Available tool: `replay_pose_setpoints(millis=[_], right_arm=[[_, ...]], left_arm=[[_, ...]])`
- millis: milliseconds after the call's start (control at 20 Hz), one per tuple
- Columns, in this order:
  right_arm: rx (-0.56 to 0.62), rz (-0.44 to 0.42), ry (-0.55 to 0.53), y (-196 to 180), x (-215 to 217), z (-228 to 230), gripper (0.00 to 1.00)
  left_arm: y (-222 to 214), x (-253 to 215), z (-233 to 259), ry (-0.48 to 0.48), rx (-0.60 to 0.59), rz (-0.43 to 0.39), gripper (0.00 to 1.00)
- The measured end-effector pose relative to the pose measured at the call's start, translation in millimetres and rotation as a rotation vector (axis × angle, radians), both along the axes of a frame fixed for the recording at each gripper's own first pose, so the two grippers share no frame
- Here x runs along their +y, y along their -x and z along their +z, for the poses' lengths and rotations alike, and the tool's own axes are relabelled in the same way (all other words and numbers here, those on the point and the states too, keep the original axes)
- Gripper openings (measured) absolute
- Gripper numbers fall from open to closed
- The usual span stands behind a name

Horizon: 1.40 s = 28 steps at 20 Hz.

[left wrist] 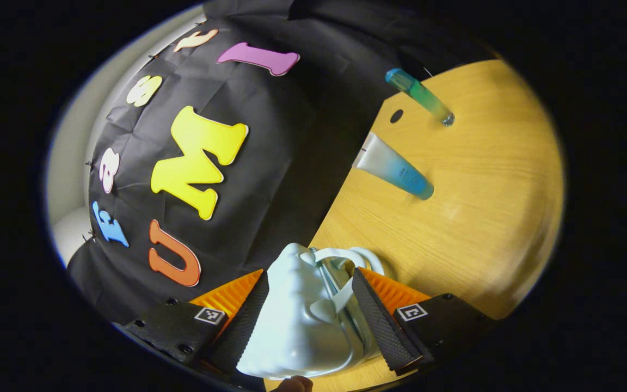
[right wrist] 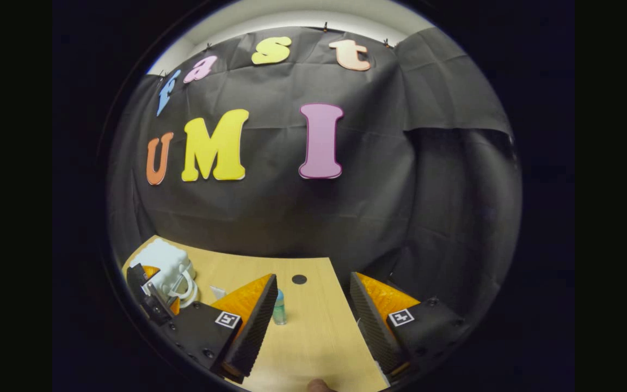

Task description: First open the suitcase, pack the skin care products into it, and then close the suitcase.

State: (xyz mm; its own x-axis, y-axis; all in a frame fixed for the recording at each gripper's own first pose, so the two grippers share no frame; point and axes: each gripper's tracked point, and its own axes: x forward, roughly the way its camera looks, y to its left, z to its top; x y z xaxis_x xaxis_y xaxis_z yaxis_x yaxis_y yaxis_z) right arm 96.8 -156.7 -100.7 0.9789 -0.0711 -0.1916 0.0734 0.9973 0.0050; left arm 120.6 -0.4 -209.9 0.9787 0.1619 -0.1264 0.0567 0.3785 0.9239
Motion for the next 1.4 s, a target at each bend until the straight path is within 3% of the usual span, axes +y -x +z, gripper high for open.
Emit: replay_pose_setpoints(millis=[350,400,500,650,750,1000,1400], right_arm=[[0.05,0.022,-0.028,-20.3,-22.0,-23.1,0.8],[0.057,0.025,-0.027,-20.8,-23.6,-26.5,0.8],[0.062,0.034,-0.021,-20.8,-20.8,-28.5,0.8],[0.055,0.043,0.004,-18.0,-13.9,-25.6,0.8],[0.052,0.053,0.022,-12.1,-4.9,-20.9,0.8],[0.001,0.038,0.079,0.4,25.6,9.9,0.8],[-0.071,0.001,0.097,18.7,113.4,67.3,0.8]], left_arm=[[-22.6,8.9,-34.9,-0.197,0.108,0.042,0.91],[-26.7,11.0,-40.4,-0.213,0.144,0.048,0.75],[-30.1,13.6,-51.9,-0.206,0.206,0.05,0.56],[-32.8,6.1,-46.4,-0.183,0.208,0.023,0.31],[-32.1,2.5,-42.6,-0.16,0.216,0.007,0.22],[-22.9,6.7,-16.2,0.07,0.191,-0.024,0.07],[14.5,45.5,93.0,0.509,0.089,-0.141,0.03]])
